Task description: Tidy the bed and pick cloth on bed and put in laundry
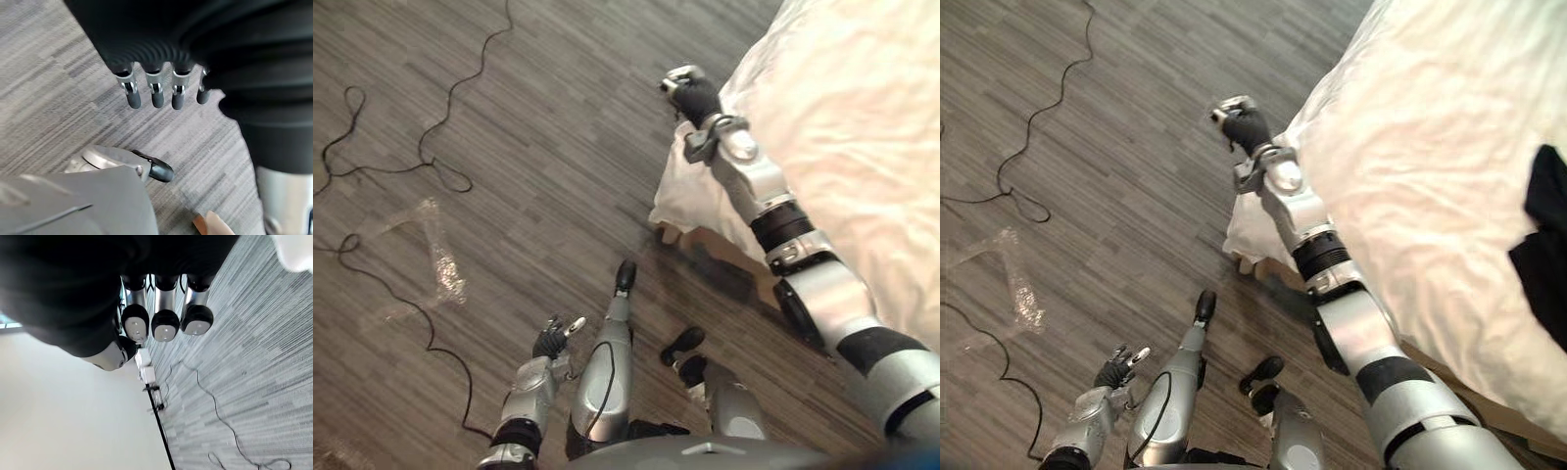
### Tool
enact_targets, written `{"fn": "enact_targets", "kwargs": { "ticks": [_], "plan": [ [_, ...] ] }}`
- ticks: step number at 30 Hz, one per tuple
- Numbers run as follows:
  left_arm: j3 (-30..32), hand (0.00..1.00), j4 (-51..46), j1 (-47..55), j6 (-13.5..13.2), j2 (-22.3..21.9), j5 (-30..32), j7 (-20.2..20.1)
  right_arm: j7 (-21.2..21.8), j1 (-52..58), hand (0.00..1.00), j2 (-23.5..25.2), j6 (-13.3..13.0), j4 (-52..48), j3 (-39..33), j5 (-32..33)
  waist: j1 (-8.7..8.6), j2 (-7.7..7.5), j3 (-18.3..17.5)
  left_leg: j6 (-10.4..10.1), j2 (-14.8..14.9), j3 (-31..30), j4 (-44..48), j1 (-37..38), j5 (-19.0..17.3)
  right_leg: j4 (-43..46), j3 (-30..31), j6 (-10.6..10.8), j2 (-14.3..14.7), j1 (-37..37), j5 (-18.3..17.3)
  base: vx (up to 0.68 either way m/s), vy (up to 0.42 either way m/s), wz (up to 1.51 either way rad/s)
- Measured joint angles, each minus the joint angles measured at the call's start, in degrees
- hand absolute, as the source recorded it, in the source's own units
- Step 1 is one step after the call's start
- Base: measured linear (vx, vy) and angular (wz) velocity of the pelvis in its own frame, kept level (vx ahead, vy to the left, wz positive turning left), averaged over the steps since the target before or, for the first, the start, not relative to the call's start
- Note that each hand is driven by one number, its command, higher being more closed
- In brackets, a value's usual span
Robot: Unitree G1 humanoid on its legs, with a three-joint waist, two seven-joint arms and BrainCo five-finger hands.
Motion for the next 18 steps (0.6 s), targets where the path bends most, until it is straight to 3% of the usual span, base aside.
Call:
{"fn": "enact_targets", "kwargs": {
  "ticks": [8,14,18],
  "plan": [
    [-2.66,0.00,2.76,-9.25,-1.27,-3.98,-5.91,0.11,-3.76,0.12,1.00,-0.65,0.03,0.36,-4.30,0.00,-0.54,3.89,2.42,0.25,-0.05,2.12,3.76,-8.91,0.17,9.84,3.77,-1.65,-3.28,-12.76,-3.42,-0.07,-0.060,-0.10],
    [-1.93,0.00,2.45,-13.91,-0.42,-7.53,-8.64,2.65,-2.59,5.44,1.00,3.74,0.44,-2.54,-1.65,1.15,-2.78,4.08,2.51,0.09,0.80,5.21,4.68,-10.93,0.49,13.18,6.66,-2.76,-4.03,-17.43,-4.52,-0.03,-0.093,-0.18],
    [1.25,0.00,2.10,-16.80,1.63,-9.44,-10.88,5.05,-1.70,12.75,1.00,8.93,0.43,0.32,2.16,1.15,-5.92,4.07,2.51,0.49,1.16,7.08,6.59,-11.54,-1.39,13.50,7.53,-2.84,-4.11,-17.85,-4.61,0.02,-0.056,-0.10]
  ]
}}
